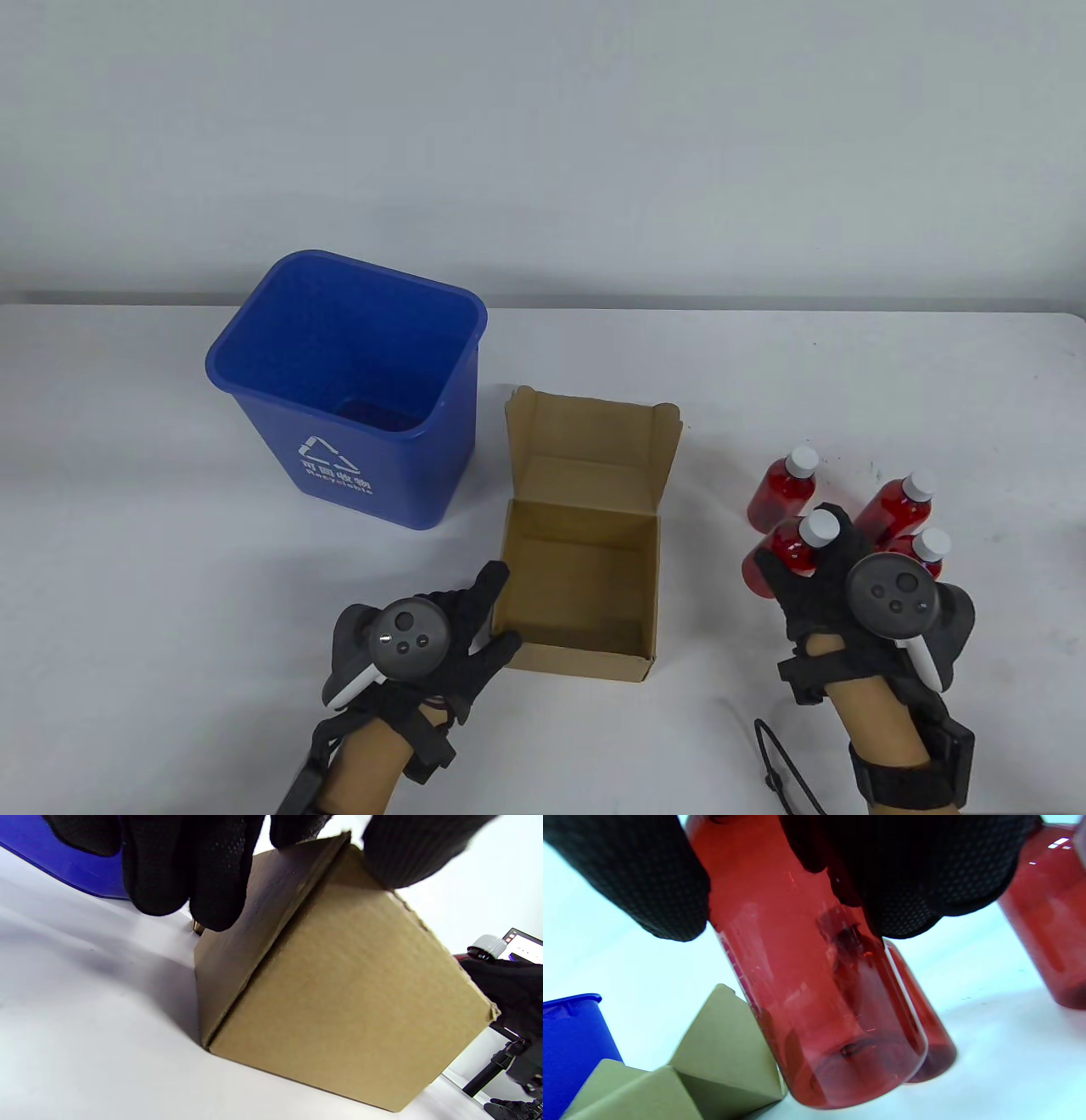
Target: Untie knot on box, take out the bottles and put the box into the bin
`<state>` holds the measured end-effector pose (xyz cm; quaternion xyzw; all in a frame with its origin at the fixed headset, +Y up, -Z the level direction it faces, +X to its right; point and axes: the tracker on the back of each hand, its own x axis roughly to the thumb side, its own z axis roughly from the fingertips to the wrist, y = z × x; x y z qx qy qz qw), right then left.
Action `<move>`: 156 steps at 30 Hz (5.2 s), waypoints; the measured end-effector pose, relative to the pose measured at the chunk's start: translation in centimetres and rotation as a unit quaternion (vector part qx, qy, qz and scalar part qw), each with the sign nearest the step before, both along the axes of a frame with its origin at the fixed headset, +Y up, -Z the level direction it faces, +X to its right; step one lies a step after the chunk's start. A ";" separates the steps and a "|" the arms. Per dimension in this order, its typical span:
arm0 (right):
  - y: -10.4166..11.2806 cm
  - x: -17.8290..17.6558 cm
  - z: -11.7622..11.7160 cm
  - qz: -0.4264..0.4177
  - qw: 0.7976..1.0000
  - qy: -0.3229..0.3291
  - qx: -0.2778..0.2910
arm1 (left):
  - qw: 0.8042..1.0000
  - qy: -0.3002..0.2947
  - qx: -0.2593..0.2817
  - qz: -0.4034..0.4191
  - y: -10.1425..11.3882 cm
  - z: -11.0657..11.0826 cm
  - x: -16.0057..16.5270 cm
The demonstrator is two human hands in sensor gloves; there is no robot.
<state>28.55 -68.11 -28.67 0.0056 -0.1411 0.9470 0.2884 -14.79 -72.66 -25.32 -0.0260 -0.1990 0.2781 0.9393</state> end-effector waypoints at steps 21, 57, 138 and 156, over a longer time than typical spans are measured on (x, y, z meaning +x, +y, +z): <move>-5.2 2.3 -3.3 0.021 0.998 -0.037 -0.051 | 1.000 -0.005 0.007 -0.002 -0.1 0.3 0.6; 0.3 -8.6 4.3 0.098 0.972 0.201 0.075 | 1.000 0.005 0.027 -0.007 0.1 0.5 1.1; -0.2 -7.9 4.0 0.041 0.970 0.241 0.004 | 0.964 0.151 -0.220 -0.003 2.2 -8.0 1.7; -0.2 -8.0 4.3 0.053 0.970 0.237 0.007 | 0.983 0.177 -0.046 0.003 11.3 -5.5 2.8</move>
